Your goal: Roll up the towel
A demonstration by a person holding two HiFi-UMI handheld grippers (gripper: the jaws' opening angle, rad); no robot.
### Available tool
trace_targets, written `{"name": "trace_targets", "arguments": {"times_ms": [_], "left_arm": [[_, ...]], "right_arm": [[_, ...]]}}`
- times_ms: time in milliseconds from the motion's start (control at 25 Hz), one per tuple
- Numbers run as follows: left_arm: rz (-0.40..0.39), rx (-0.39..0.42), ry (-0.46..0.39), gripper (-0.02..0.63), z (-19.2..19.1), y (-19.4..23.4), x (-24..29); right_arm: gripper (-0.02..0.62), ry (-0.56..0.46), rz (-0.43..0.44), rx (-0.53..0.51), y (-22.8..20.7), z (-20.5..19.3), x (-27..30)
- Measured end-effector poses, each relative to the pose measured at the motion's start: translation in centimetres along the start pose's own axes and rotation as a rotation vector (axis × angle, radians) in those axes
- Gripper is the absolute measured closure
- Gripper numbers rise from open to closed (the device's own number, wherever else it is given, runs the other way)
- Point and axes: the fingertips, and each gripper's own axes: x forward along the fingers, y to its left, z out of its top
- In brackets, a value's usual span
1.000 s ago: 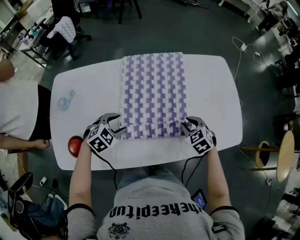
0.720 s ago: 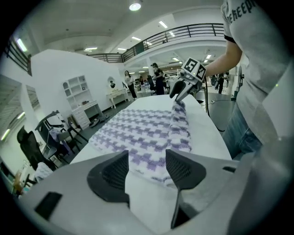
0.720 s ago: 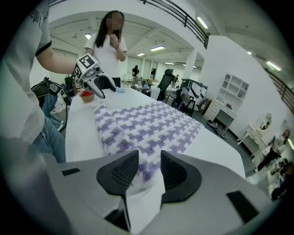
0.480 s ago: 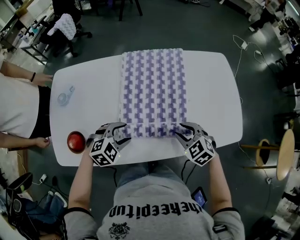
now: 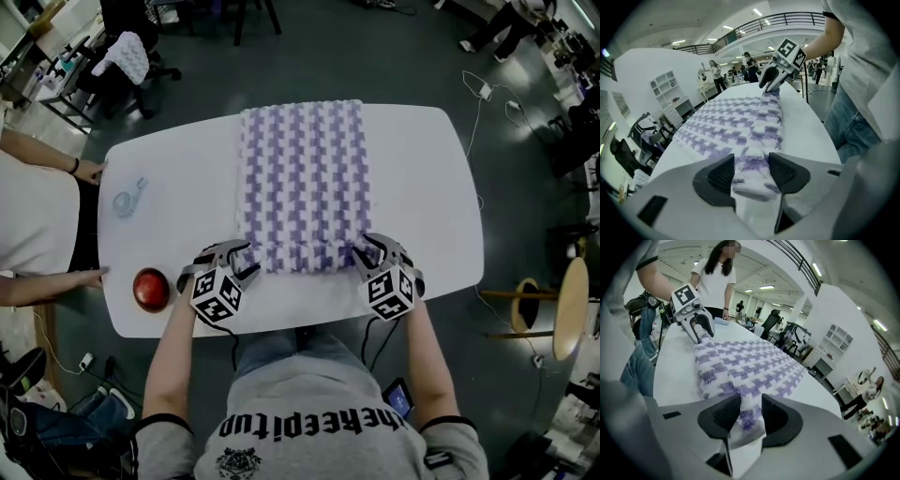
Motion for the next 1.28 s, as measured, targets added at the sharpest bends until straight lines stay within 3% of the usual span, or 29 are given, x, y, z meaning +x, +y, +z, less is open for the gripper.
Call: {"name": "trace_targets", "arguments": {"times_ms": [200, 320, 400, 480, 600, 800, 1000, 1280], "left_arm": [[-0.024, -0.049, 0.033, 0.371, -0.7, 0.3, 0.9], [-0.031, -0.071, 0.033, 0.371, -0.7, 0.0, 1.4], [-0.036, -0.081, 0.033, 0.371, -0.8, 0.0, 1.6], [-0.040, -0.085, 0.031, 0.371, -0.9, 0.1, 1.6], [-0.039, -0.056, 0.021, 0.371, -0.3, 0.2, 1.1], [-0.062, 0.045, -0.042, 0.362, 2.1, -1.0, -2.0], [-0.166, 0.127, 0.067, 0.344, 0.1, -4.5, -0.8], [-0.095, 0.121, 0.154, 0.348, -2.3, -2.4, 1.2]], "right_arm": [[0.453, -0.112, -0.043, -0.031, -1.3, 3.4, -3.1], [0.453, -0.177, 0.095, -0.059, 2.0, 4.2, -5.1], [0.453, -0.132, 0.223, -0.112, 5.8, 2.7, -4.6], [0.449, -0.038, 0.276, -0.167, 7.9, 0.1, -2.9], [0.437, 0.057, 0.272, -0.202, 7.9, -2.6, -0.6], [0.437, 0.076, 0.270, -0.227, 6.7, -2.5, 1.4], [0.437, 0.088, 0.275, -0.247, 5.9, -2.8, 2.2], [0.437, 0.097, 0.260, -0.250, 5.8, -3.1, 2.7]]}}
